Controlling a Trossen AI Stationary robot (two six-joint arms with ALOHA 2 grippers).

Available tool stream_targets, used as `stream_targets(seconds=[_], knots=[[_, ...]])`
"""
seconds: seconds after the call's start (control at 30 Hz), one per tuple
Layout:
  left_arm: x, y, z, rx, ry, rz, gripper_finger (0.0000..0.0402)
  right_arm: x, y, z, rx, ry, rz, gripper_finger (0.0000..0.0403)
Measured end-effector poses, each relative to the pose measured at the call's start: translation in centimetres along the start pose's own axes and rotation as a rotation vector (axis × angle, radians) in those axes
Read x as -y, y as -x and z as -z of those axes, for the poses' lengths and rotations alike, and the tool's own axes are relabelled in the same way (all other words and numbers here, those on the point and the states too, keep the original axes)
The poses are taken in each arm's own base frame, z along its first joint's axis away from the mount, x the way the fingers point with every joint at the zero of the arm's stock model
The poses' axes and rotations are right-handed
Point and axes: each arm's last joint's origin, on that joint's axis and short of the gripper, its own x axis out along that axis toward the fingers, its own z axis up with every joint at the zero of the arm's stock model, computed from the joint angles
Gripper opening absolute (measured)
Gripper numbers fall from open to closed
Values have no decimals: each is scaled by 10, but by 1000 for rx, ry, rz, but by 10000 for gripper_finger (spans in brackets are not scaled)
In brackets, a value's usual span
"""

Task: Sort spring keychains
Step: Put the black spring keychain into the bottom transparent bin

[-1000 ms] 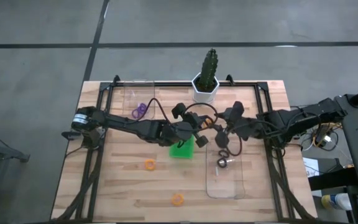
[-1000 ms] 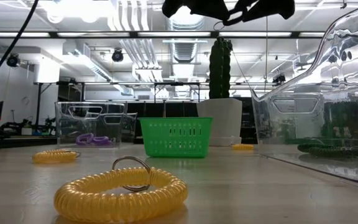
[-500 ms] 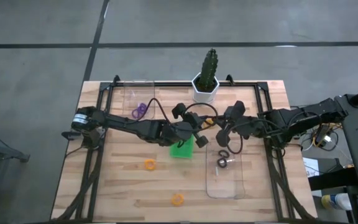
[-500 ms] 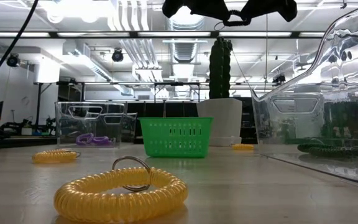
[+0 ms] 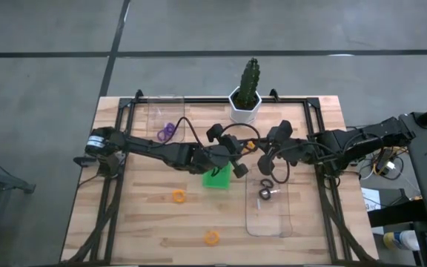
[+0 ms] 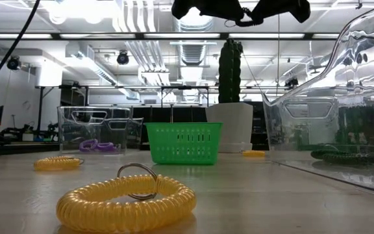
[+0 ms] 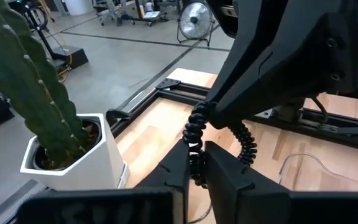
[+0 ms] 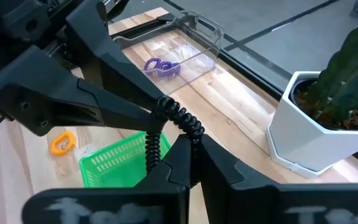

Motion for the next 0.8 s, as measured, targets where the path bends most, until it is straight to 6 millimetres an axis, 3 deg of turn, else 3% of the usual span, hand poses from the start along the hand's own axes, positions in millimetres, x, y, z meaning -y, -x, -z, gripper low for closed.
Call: stream_targets(seconds=[0.47, 0.8], knots=[[2, 0, 0, -8, 14, 52, 122, 0, 0, 0, 1, 1, 5, 11], [-3, 12, 2, -84, -38, 47, 128, 8, 1, 11, -87, -32, 75, 11]])
